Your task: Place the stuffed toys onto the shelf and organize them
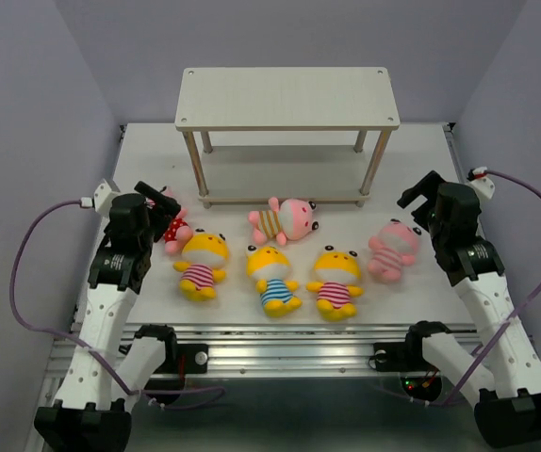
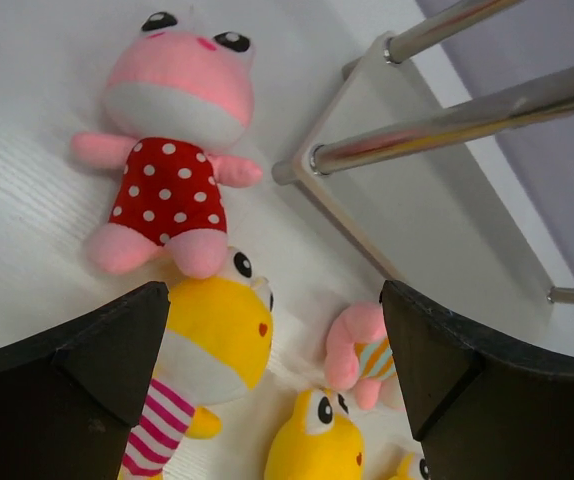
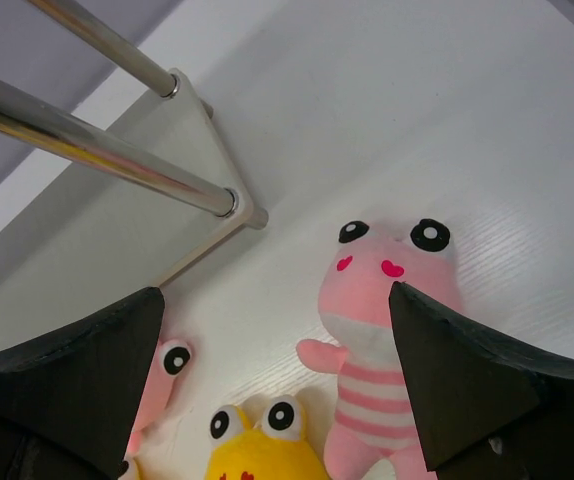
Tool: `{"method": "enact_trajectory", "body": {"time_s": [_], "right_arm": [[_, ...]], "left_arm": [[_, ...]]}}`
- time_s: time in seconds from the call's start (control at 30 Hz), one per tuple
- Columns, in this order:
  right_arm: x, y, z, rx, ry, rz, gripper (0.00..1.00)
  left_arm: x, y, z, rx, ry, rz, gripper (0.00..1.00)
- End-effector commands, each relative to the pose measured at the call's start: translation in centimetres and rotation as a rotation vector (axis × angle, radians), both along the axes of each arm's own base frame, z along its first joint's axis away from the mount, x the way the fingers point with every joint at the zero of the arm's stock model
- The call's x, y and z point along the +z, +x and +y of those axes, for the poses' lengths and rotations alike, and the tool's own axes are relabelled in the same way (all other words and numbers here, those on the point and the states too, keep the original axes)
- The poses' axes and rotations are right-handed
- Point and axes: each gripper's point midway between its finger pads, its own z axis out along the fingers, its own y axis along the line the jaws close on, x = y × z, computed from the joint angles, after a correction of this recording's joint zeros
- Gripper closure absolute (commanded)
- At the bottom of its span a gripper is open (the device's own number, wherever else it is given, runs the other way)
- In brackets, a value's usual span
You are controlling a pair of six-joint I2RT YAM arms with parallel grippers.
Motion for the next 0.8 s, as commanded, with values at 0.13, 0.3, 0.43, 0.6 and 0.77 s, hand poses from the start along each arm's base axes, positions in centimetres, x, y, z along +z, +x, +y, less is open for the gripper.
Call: {"method": "enact_trajectory", "body": {"time_s": [0.13,0.3,0.43,0.6,0.77], "right_arm": [[-0.6,1.0,0.0,0.030,-0.060,0.031,0.00],[-0.3,1.2,0.3,0.038,-0.040,0.004,0.00],[-0.4,1.3,1.0,0.091,-0.045,-0.007,0.00],[0.1,1.2,0.8,0.081,-0.048,-0.021,0.00],[0.7,0.7,0.4,0.061,-0.056,-0.051,0.00]], "left_arm": [[-9.6,-0.8,1.6,0.147,-0.163,0.188,0.01],[-12.4,-0.7,2.9,0.176,-0.229,0.162,0.01],[-13.7,-0.5,3.3,0.197,-0.243,0.168,0.01],[-16.1,0.1,3.8,0.210,-0.274,0.238,0.01],[-17.7,0.2,4.3,0.225,-0.306,0.270,0.01]]}}
